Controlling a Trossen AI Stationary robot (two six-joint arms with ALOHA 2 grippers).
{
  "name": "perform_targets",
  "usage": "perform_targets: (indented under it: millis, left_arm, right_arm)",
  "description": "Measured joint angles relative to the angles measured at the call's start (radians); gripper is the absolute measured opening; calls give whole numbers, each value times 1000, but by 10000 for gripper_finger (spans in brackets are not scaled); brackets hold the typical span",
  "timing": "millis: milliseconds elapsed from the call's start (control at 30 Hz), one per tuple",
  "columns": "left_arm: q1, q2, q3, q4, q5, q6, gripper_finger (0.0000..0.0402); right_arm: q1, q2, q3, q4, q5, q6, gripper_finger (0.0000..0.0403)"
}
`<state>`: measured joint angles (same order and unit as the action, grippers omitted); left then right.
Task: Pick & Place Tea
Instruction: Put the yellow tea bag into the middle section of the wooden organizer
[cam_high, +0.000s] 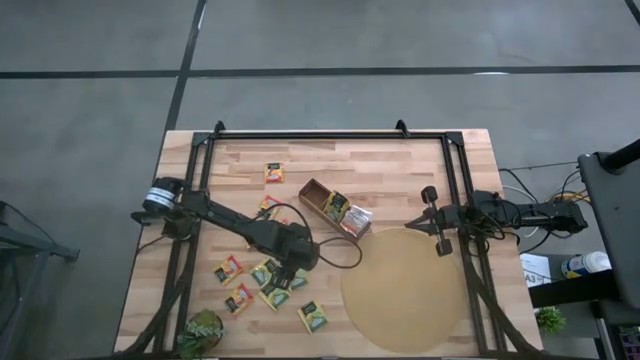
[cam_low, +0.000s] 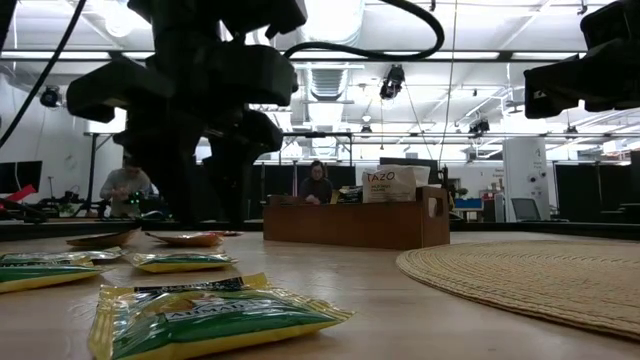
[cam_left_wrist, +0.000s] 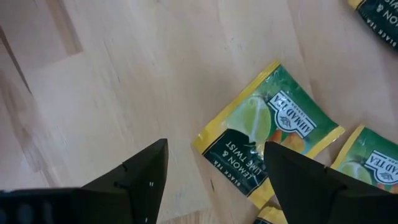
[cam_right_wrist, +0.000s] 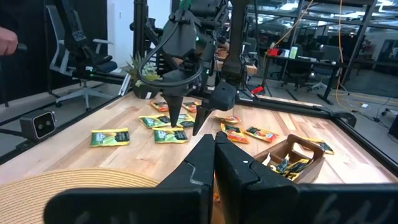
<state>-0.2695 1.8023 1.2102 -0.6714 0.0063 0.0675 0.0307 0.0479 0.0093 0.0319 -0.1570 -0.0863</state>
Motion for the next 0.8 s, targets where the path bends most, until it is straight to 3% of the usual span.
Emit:
perform_targets:
  millis: [167,267,333,567,800]
  left_arm:
    - [0,0,9,-44,-8,-58,258]
    - [-6,-4,19,-109,-9,-166,258]
    - [-16,-6,25,-157,-9,-287,258]
    - [-22,-7,31,-242,62,-996,258]
    - [-31,-8,29,-124,63,-1216,258]
  right_arm:
    - [0,0,0,0,0,0,8]
    - [0,0,0,0,0,0,8]
    - [0,0,0,0,0,0,8]
    - [0,0,0,0,0,0,8]
    - [0,0,0,0,0,0,8]
